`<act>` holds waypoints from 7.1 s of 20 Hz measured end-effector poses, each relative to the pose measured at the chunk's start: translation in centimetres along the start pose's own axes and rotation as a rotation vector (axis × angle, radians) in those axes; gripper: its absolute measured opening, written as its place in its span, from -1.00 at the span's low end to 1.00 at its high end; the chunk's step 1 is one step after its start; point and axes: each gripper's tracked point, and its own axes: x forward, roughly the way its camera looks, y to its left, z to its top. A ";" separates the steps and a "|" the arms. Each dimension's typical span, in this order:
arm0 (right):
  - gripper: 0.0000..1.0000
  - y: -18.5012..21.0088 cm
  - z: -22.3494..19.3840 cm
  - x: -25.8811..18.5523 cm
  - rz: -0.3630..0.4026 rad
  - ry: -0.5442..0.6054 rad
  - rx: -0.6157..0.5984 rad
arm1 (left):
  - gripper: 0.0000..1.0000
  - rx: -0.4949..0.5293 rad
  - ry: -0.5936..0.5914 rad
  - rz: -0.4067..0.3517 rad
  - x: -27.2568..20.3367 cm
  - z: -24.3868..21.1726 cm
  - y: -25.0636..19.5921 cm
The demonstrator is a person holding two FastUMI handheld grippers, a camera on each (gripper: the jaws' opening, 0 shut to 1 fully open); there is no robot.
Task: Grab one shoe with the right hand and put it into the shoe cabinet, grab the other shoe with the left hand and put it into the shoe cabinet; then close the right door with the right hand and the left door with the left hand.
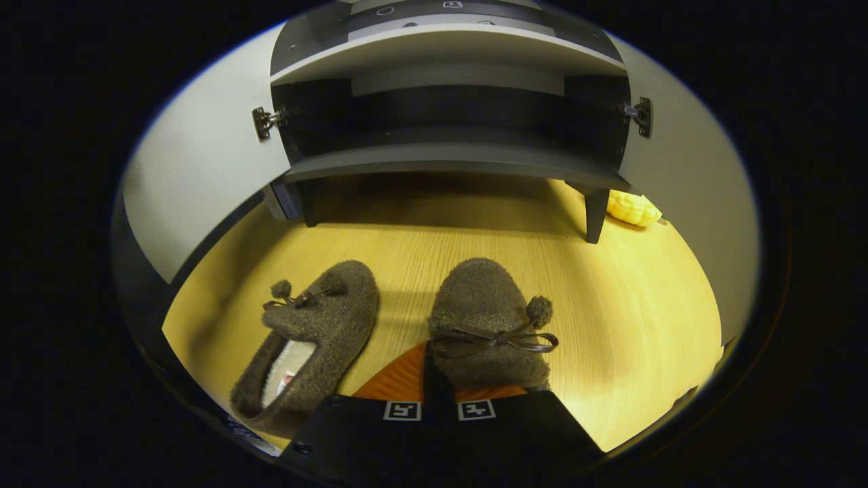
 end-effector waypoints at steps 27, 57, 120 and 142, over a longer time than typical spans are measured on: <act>-0.91 -4.8 45.5 -3.6 -0.049 -0.401 -0.120 | 0.82 -0.092 -0.002 0.096 -0.8 4.8 -4.4; 0.96 -3.4 44.8 -12.7 0.030 -0.574 -0.090 | 0.89 -0.072 -0.055 0.084 -2.8 4.9 -3.4; 0.97 -3.2 19.2 -7.4 0.152 -0.459 -0.158 | -0.88 -0.078 0.382 0.020 11.6 -26.0 -1.6; 0.97 -0.1 24.4 -15.0 0.351 -0.459 -0.122 | -0.89 0.002 0.077 0.148 20.0 12.4 1.7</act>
